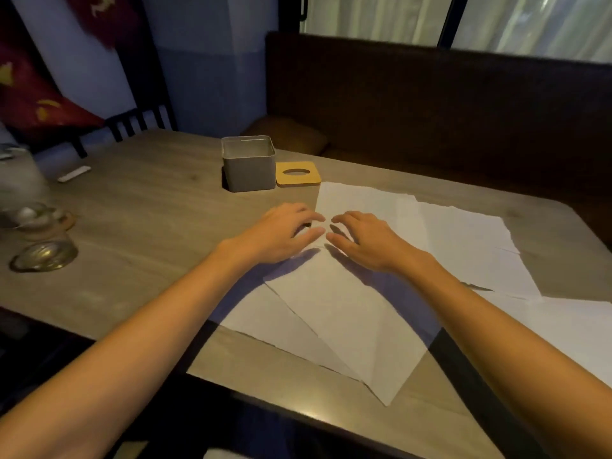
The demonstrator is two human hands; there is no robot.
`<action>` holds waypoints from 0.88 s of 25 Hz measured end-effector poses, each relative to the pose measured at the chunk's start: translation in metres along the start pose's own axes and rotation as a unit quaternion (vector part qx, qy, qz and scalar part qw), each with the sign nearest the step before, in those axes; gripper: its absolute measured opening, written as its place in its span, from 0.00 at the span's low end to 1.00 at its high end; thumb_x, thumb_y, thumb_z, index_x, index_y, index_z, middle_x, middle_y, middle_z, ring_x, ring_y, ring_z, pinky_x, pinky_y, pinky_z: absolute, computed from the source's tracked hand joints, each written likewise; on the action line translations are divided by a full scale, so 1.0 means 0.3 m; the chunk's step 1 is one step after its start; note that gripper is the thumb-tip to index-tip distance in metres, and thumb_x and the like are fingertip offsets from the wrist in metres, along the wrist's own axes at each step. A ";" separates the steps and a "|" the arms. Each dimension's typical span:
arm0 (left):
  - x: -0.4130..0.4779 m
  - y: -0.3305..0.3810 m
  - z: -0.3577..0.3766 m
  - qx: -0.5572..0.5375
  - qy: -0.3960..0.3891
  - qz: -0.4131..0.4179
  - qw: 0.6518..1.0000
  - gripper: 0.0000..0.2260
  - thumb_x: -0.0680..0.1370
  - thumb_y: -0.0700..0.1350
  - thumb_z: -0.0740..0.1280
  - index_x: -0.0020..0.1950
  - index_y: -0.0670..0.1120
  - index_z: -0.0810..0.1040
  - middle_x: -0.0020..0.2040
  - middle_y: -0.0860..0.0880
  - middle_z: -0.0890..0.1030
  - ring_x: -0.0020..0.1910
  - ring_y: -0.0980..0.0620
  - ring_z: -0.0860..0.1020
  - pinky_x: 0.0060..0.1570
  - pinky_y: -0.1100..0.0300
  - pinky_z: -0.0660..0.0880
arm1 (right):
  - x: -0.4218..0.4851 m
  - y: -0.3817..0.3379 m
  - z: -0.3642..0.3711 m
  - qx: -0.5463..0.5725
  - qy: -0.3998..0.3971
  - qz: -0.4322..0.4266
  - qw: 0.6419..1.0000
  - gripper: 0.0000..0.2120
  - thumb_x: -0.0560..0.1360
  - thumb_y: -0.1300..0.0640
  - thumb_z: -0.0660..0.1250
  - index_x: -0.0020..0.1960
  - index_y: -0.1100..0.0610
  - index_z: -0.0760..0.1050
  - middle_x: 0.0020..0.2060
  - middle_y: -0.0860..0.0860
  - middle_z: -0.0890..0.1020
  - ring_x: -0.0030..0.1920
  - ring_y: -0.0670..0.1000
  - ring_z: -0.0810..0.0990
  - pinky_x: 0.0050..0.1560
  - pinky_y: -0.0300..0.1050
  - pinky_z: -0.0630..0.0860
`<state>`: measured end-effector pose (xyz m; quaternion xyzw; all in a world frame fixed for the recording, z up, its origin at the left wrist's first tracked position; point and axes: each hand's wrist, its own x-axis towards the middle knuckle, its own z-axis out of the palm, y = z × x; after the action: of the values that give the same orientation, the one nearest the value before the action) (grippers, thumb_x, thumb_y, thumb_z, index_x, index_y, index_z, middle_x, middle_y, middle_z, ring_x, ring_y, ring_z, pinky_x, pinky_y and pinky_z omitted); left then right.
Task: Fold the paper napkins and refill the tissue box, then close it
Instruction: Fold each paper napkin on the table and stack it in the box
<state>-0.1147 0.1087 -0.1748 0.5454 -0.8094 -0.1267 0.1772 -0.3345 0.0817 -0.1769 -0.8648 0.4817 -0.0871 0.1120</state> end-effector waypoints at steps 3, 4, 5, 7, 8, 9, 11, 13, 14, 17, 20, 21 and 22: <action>-0.086 0.005 0.021 0.034 -0.072 0.008 0.997 0.30 0.79 0.70 0.55 0.79 0.64 0.56 0.80 0.55 0.60 0.76 0.49 0.61 0.73 0.44 0.64 | -0.014 -0.023 0.030 -0.017 -0.023 -0.005 1.000 0.26 0.80 0.36 0.54 0.72 0.50 0.67 0.65 0.50 0.74 0.62 0.53 0.73 0.64 0.53 0.72; -0.105 -0.002 0.029 0.050 -0.091 0.007 0.995 0.32 0.79 0.70 0.55 0.80 0.65 0.49 0.82 0.55 0.54 0.79 0.48 0.57 0.75 0.43 0.60 | -0.008 -0.030 0.037 -0.028 -0.025 -0.005 0.999 0.27 0.80 0.36 0.54 0.73 0.50 0.66 0.65 0.50 0.73 0.62 0.53 0.73 0.65 0.54 0.71; -0.117 -0.016 0.039 0.061 -0.101 0.004 0.993 0.33 0.79 0.70 0.54 0.80 0.66 0.44 0.83 0.55 0.50 0.80 0.48 0.53 0.76 0.42 0.57 | 0.000 -0.035 0.040 -0.035 -0.028 -0.002 0.999 0.27 0.81 0.36 0.53 0.74 0.50 0.64 0.67 0.50 0.72 0.64 0.53 0.72 0.67 0.55 0.70; -0.134 -0.044 0.043 0.066 -0.102 -0.012 0.993 0.33 0.79 0.70 0.53 0.80 0.66 0.41 0.83 0.55 0.47 0.81 0.47 0.49 0.78 0.41 0.52 | 0.022 -0.034 0.042 -0.047 -0.035 0.009 0.998 0.29 0.81 0.36 0.52 0.76 0.50 0.62 0.72 0.51 0.69 0.69 0.55 0.68 0.71 0.58 0.65; -0.139 -0.061 0.039 0.066 -0.099 -0.022 0.993 0.33 0.79 0.70 0.52 0.80 0.66 0.41 0.83 0.55 0.47 0.81 0.47 0.49 0.78 0.41 0.51 | 0.031 -0.028 0.041 -0.050 -0.039 0.016 0.998 0.29 0.81 0.36 0.51 0.77 0.50 0.61 0.74 0.51 0.67 0.72 0.56 0.66 0.73 0.60 0.62; -0.143 -0.076 0.034 0.068 -0.095 -0.031 0.993 0.33 0.79 0.71 0.50 0.80 0.66 0.41 0.83 0.55 0.48 0.81 0.47 0.50 0.78 0.41 0.52 | 0.039 -0.016 0.038 -0.051 -0.041 0.025 0.998 0.30 0.81 0.36 0.51 0.77 0.50 0.60 0.76 0.52 0.64 0.74 0.57 0.64 0.75 0.61 0.59; -0.155 -0.103 0.026 0.068 -0.078 -0.046 0.994 0.35 0.76 0.75 0.46 0.80 0.64 0.45 0.82 0.55 0.51 0.80 0.47 0.52 0.77 0.39 0.55 | 0.048 0.025 0.030 -0.046 -0.036 0.046 0.997 0.29 0.82 0.36 0.49 0.78 0.49 0.58 0.78 0.52 0.61 0.76 0.57 0.60 0.76 0.62 0.54; -0.164 -0.114 0.021 0.061 -0.063 -0.058 0.994 0.39 0.73 0.78 0.42 0.81 0.63 0.48 0.82 0.55 0.52 0.80 0.47 0.52 0.76 0.39 0.56 | 0.048 0.070 0.022 -0.048 -0.028 0.063 0.996 0.29 0.82 0.38 0.48 0.78 0.50 0.58 0.78 0.52 0.61 0.77 0.57 0.60 0.76 0.62 0.54; -0.164 -0.116 0.020 0.059 -0.063 -0.062 0.994 0.40 0.72 0.79 0.41 0.81 0.63 0.48 0.82 0.55 0.52 0.80 0.47 0.52 0.76 0.40 0.56 | 0.048 0.090 0.020 -0.050 -0.023 0.068 0.996 0.28 0.82 0.38 0.48 0.78 0.50 0.58 0.78 0.52 0.62 0.76 0.57 0.61 0.76 0.62 0.55; -0.156 -0.116 0.016 0.044 -0.067 -0.074 0.994 0.42 0.70 0.80 0.40 0.81 0.63 0.48 0.82 0.55 0.52 0.81 0.47 0.52 0.77 0.40 0.55 | 0.043 0.123 0.011 -0.054 -0.020 0.089 0.994 0.28 0.82 0.38 0.48 0.78 0.50 0.59 0.77 0.52 0.63 0.75 0.57 0.62 0.76 0.62 0.57; -0.165 -0.128 -0.002 0.053 -0.062 -0.082 0.993 0.42 0.70 0.79 0.39 0.81 0.62 0.49 0.82 0.54 0.52 0.81 0.47 0.52 0.77 0.41 0.53 | 0.043 0.158 0.002 -0.049 -0.018 0.097 0.994 0.28 0.82 0.38 0.49 0.78 0.50 0.60 0.75 0.52 0.65 0.73 0.57 0.65 0.74 0.61 0.61; -0.171 -0.135 -0.009 0.068 -0.065 -0.084 0.992 0.40 0.72 0.78 0.38 0.81 0.62 0.50 0.82 0.54 0.52 0.81 0.47 0.52 0.78 0.41 0.52 | 0.040 0.166 -0.003 -0.047 -0.015 0.102 0.994 0.27 0.82 0.38 0.49 0.77 0.51 0.60 0.74 0.52 0.67 0.71 0.57 0.67 0.73 0.61 0.63; -0.178 -0.143 -0.018 0.084 -0.068 -0.089 0.990 0.37 0.75 0.75 0.39 0.81 0.62 0.51 0.83 0.53 0.52 0.81 0.46 0.51 0.78 0.41 0.50 | 0.038 0.178 -0.006 -0.044 -0.009 0.104 0.994 0.27 0.83 0.39 0.50 0.76 0.51 0.61 0.73 0.52 0.68 0.70 0.57 0.69 0.72 0.61 0.65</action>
<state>-0.0582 0.1422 -0.1950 0.6180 -0.7758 -0.1108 0.0632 -0.3725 0.0444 -0.1896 -0.8150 0.5712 -0.0459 0.0865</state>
